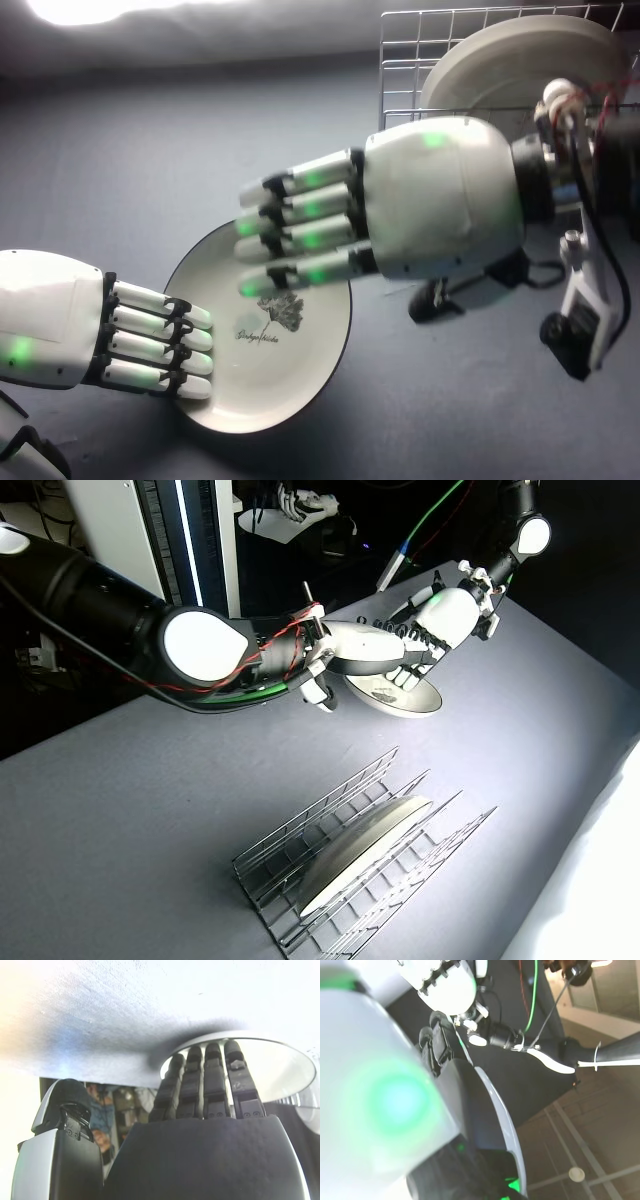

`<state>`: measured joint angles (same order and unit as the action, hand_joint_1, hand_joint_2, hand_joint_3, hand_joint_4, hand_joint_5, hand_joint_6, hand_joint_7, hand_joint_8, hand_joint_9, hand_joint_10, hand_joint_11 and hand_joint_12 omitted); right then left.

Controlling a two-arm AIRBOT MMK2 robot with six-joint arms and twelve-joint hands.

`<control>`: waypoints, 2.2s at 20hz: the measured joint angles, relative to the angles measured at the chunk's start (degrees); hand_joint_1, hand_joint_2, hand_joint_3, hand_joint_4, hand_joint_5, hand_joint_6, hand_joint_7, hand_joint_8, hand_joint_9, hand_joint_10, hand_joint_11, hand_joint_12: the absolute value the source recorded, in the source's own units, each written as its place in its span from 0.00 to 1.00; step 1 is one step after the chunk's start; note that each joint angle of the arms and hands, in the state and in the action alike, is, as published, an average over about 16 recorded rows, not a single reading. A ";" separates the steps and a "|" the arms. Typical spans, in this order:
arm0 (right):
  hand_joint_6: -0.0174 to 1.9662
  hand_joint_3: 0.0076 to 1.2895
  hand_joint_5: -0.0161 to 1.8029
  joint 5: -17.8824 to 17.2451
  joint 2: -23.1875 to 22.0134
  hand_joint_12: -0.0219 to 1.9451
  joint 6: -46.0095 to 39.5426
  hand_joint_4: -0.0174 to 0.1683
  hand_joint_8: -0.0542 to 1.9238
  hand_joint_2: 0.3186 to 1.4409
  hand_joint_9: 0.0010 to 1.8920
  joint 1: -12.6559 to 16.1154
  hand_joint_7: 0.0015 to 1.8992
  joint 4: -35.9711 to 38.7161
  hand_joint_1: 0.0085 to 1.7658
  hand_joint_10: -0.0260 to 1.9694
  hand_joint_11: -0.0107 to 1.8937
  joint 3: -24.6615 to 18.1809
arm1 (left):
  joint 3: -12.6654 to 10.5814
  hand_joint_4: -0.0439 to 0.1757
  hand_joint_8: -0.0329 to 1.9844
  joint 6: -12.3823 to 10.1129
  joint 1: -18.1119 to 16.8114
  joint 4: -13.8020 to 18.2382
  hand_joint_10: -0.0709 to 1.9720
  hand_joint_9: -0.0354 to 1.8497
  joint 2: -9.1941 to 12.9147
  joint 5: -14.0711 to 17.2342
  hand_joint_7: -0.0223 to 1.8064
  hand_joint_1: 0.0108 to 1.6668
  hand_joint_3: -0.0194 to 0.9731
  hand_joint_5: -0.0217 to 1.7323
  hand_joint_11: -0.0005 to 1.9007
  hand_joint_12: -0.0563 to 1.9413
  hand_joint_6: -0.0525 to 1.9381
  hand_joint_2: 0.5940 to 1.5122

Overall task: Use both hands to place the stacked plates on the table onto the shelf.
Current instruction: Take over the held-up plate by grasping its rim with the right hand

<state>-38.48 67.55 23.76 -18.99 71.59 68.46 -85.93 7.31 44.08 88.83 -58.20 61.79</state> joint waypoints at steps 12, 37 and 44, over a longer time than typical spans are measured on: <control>0.01 0.00 0.02 2.44 4.19 0.10 0.41 0.11 0.04 0.55 0.01 -3.63 0.01 -0.24 0.56 0.01 0.02 1.36 | -0.34 0.17 0.01 0.25 0.46 -0.64 0.03 0.05 -0.25 0.22 0.04 0.00 0.04 0.04 0.01 0.07 0.01 0.63; 0.07 0.00 0.31 4.45 17.53 0.53 2.12 0.07 0.10 0.60 0.32 -2.53 0.31 -4.34 0.66 0.13 0.18 12.35 | -1.51 0.17 0.01 0.46 0.86 -1.37 0.03 0.05 -0.67 1.12 0.04 0.00 0.04 0.03 0.01 0.05 0.01 0.64; 0.15 0.00 0.46 3.23 16.70 0.65 2.32 0.06 0.19 0.58 0.49 -2.38 0.47 -6.42 0.71 0.33 0.33 11.91 | 1.33 0.18 0.02 -0.50 -3.35 -0.44 0.03 0.06 1.27 0.44 0.05 0.00 0.04 0.04 0.01 0.07 0.02 0.63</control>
<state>-35.25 84.25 26.08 -21.37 65.17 80.36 -84.61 6.82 40.73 88.38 -56.93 62.23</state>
